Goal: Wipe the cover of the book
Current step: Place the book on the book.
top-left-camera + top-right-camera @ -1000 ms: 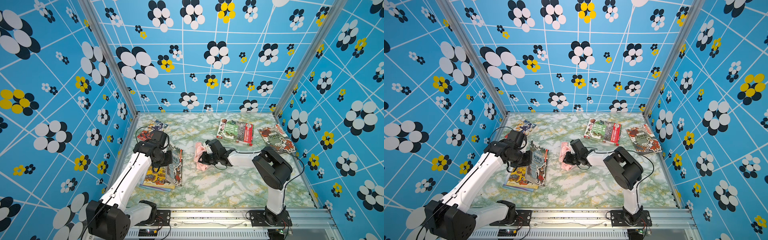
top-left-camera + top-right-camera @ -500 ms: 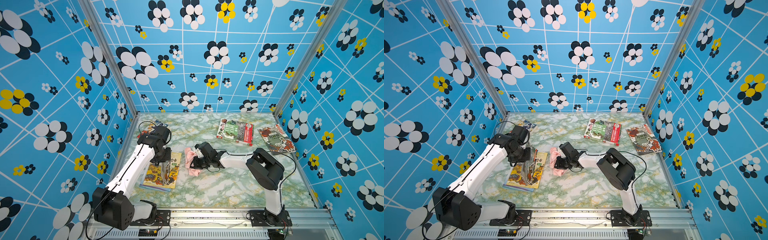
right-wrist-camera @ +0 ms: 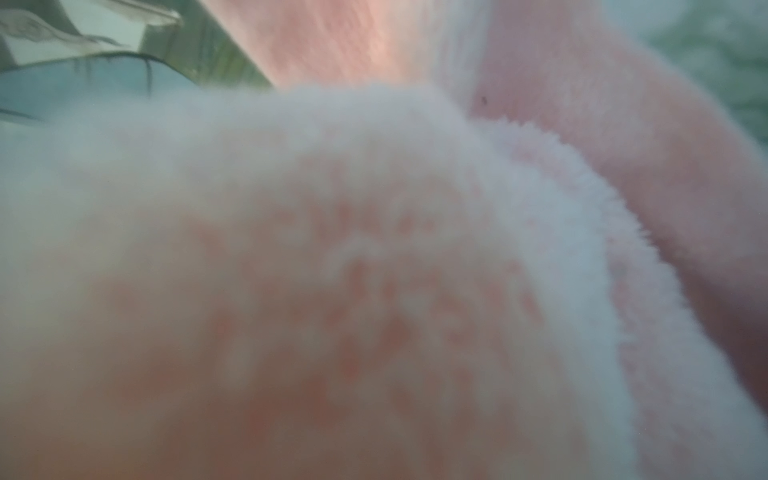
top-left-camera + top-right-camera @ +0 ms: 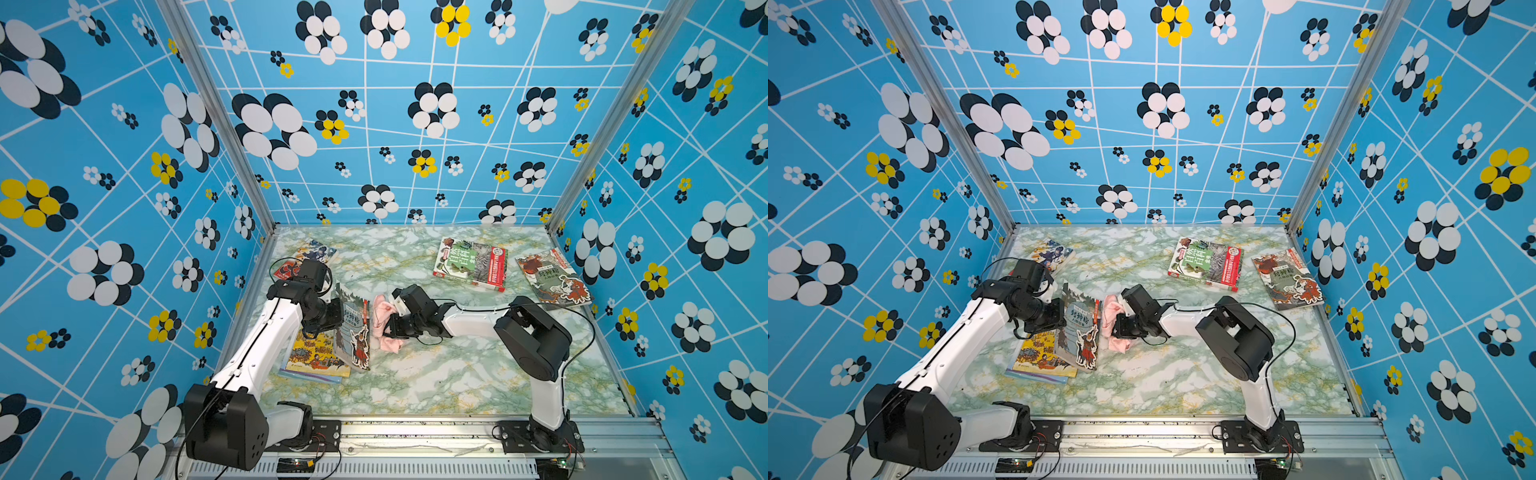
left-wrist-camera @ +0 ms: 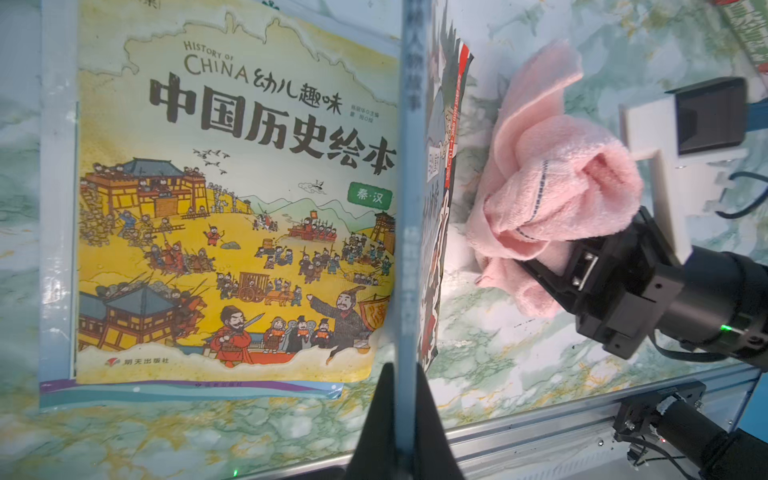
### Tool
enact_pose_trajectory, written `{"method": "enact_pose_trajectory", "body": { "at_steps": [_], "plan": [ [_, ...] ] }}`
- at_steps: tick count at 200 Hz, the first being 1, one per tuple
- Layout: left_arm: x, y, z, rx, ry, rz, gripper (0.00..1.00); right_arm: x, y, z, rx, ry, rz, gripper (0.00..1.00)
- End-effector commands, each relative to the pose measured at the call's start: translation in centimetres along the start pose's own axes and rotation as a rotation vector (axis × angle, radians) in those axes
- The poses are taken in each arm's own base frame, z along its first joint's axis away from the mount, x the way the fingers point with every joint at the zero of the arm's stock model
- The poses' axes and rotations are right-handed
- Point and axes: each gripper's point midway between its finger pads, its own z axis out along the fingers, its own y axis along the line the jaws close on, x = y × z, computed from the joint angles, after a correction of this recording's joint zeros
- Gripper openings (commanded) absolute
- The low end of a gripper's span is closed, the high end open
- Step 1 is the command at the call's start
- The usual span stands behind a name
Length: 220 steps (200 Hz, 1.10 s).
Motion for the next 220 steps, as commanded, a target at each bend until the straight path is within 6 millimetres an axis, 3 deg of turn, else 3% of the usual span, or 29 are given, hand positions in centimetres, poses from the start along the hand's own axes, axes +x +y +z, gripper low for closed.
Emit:
{"method": "enact_pose_trajectory", "body": {
  "at_steps": [1, 53, 90, 103, 115, 129, 132, 138, 157, 168, 220],
  "plan": [
    [0.3, 2.6, 0.1, -0.143, 0.020, 0.022, 0.03, 1.3, -2.0, 0.3, 0.053, 0.044, 0.035, 0.00],
    [-1.2, 4.7, 0.5, -0.293, 0.037, 0.035, 0.07, 1.9, -0.8, 1.0, 0.043, 0.068, 0.014, 0.00],
    [-2.3, 7.5, 1.0, -0.469, 0.045, 0.042, 0.13, 3.0, 0.6, 1.7, 0.032, 0.098, -0.019, 0.00],
    [-2.7, 8.3, 1.3, -0.522, 0.056, 0.042, 0.25, 3.2, 0.9, 1.7, 0.030, 0.104, -0.029, 0.00],
    [-3.0, 9.1, 1.4, -0.580, 0.066, 0.043, 0.48, 3.3, 1.1, 1.8, 0.024, 0.113, -0.034, 0.00],
    [-3.4, 9.7, 1.6, -0.629, 0.065, 0.052, 0.67, 3.4, 1.4, 1.8, 0.016, 0.123, -0.043, 0.00],
    [-3.6, 9.8, 1.6, -0.641, 0.063, 0.055, 0.80, 3.5, 1.5, 1.8, 0.015, 0.125, -0.044, 0.00],
    [-3.9, 10.1, 1.3, -0.675, 0.054, 0.059, 0.90, 3.6, 1.7, 1.9, 0.009, 0.129, -0.050, 0.00],
    [-5.2, 10.4, 0.3, -0.739, 0.015, 0.071, 1.00, 4.1, 2.7, 2.2, -0.016, 0.144, -0.072, 0.00],
    [-6.0, 9.8, -0.2, -0.722, -0.020, 0.065, 0.99, 4.2, 3.5, 2.4, -0.044, 0.149, -0.088, 0.00],
    [-12.0, 5.5, -1.5, -0.400, -0.281, -0.050, 0.99, 4.9, 6.9, 2.6, -0.150, 0.180, -0.182, 0.00]
  ]
}}
